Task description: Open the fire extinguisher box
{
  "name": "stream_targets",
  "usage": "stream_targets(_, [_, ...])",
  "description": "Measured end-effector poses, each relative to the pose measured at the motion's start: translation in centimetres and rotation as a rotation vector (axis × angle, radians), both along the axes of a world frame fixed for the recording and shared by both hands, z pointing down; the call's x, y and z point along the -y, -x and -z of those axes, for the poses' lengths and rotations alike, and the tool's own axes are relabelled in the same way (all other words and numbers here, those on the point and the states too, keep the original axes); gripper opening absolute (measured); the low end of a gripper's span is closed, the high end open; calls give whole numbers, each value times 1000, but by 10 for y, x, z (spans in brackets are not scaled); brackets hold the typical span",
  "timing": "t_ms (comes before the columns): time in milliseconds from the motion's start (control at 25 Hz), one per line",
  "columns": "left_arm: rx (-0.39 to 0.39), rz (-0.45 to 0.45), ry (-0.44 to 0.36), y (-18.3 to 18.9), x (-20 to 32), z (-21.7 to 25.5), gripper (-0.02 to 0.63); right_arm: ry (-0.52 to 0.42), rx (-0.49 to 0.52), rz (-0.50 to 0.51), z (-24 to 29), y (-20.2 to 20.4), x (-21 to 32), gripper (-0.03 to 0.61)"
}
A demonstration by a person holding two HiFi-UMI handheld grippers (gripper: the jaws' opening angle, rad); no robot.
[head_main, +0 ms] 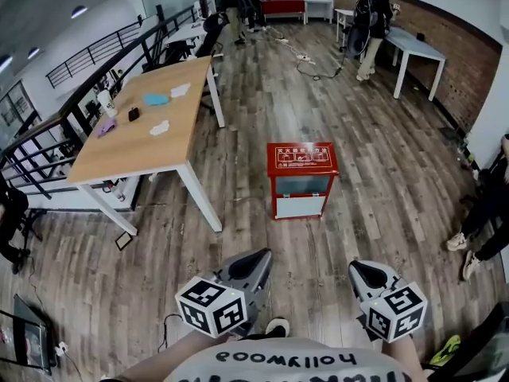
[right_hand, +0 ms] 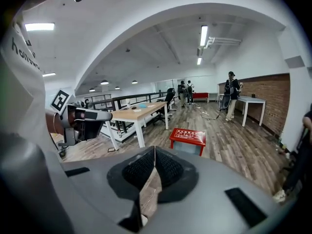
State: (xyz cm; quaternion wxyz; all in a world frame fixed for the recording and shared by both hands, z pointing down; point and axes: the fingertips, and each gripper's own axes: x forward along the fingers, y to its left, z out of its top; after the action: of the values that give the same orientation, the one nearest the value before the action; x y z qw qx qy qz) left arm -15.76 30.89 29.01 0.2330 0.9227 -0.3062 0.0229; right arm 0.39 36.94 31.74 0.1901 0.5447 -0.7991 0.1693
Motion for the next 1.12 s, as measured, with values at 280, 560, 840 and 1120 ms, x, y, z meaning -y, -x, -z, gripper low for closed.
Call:
stream_targets(280, [-54,-53,9,-8,53,6,9,18,-58,-84,7,-10,19,12])
stream_targets(560, [-72,-44,17,4,82,2,9,18,-13,-121,13,-4,44,12])
stream_targets(840, [-63,-56,54,9,94,-5,9,30,-27,-106,23,4,63,12])
stream_targets(1120, [-40,-34,61,20,101,-10,9,41,-38,-28,18,28,83,12])
